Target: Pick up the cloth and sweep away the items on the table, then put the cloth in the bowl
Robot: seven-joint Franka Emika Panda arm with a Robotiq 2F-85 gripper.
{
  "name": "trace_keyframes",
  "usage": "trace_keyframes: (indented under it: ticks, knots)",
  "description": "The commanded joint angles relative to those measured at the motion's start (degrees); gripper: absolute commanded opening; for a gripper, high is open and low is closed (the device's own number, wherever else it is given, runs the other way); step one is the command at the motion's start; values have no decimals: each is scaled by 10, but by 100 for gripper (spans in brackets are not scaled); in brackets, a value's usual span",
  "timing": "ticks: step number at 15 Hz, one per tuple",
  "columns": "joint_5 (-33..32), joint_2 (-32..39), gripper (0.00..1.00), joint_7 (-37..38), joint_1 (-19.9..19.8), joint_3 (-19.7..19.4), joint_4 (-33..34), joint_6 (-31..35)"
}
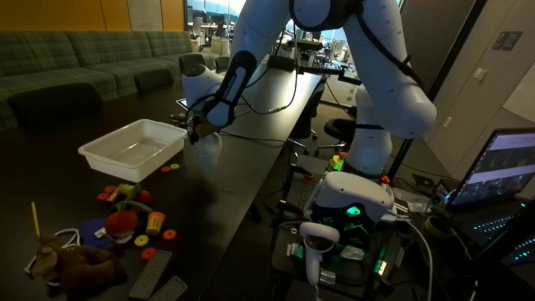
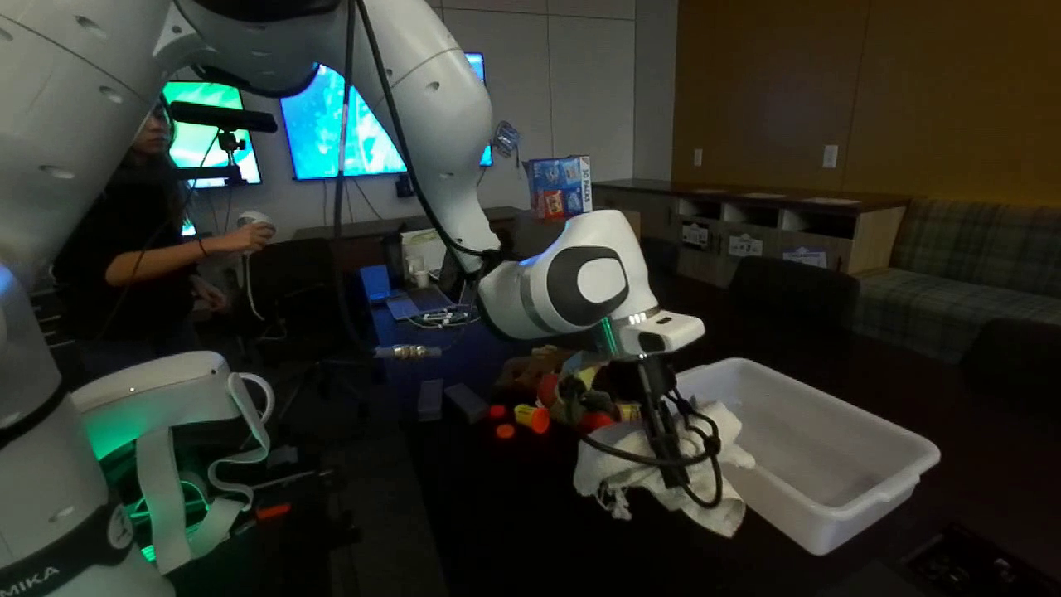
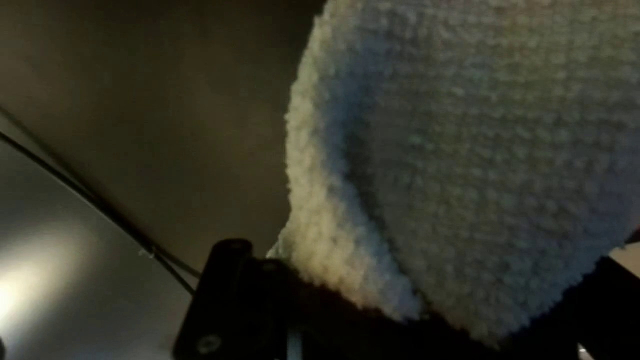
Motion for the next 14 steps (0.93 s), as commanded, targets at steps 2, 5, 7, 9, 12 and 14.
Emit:
trace_keyframes:
  ticks: [2,5,7,9,12,14]
  knots:
    - [-28,83,6,2,-42,-16,71,33]
    - [-10,137,6,-16,-72,-7,129,49]
    - [1,169,6,-31,-88,0,166,57]
    - [14,200,6,-48,-103,10,204,62]
    - [33,239,6,-71,-119,22,255,69]
    - [53,260,6,-94,-131,36,286,72]
